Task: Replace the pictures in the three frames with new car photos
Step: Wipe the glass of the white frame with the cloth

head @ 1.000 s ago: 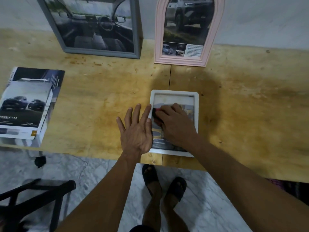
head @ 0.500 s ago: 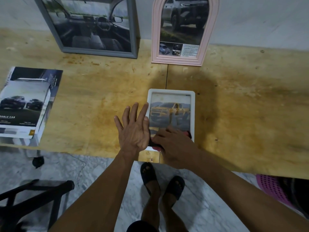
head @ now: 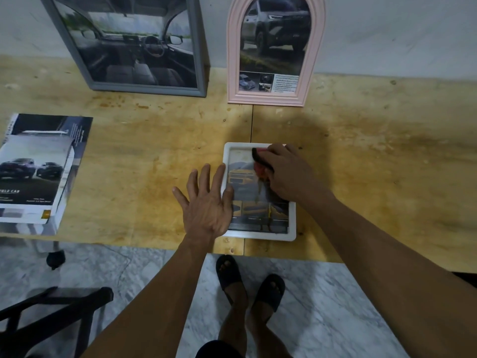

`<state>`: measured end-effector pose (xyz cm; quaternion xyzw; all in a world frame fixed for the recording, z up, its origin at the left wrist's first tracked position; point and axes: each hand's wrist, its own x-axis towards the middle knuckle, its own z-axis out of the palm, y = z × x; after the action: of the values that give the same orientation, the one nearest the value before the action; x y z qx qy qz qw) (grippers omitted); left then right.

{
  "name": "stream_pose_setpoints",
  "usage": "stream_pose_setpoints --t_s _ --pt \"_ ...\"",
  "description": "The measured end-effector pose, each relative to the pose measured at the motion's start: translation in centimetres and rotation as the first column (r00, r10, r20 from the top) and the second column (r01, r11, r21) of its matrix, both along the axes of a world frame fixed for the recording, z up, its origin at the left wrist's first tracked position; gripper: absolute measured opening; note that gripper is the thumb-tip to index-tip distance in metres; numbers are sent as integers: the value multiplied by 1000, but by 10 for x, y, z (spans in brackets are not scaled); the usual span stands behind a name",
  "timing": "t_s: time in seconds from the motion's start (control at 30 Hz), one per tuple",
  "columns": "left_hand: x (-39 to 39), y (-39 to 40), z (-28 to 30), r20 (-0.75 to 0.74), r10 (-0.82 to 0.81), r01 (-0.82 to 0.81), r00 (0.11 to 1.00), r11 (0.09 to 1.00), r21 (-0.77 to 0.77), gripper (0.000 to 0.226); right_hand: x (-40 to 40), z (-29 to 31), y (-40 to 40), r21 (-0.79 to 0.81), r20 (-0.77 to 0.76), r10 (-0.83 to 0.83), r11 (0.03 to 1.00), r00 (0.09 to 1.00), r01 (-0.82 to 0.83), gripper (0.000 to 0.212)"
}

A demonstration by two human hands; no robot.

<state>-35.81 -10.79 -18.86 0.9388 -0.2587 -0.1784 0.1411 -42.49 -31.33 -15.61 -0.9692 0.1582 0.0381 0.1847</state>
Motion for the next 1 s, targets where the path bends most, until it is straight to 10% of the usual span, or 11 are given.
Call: stream_pose_setpoints --t_s 0.7,0.83,1.0 --pt "-6 -8 -1 18 42 -43 999 999 12 53 -79 13 67 131 -125 311 946 942 -295 41" --pt "-5 -8 1 5 21 -22 1000 1000 22 54 -65 34 42 500 -142 84 866 986 -2 27" --pt "-3 -6 1 10 -3 3 1000 999 51 53 -19 17 -3 115 87 -167 981 982 157 39"
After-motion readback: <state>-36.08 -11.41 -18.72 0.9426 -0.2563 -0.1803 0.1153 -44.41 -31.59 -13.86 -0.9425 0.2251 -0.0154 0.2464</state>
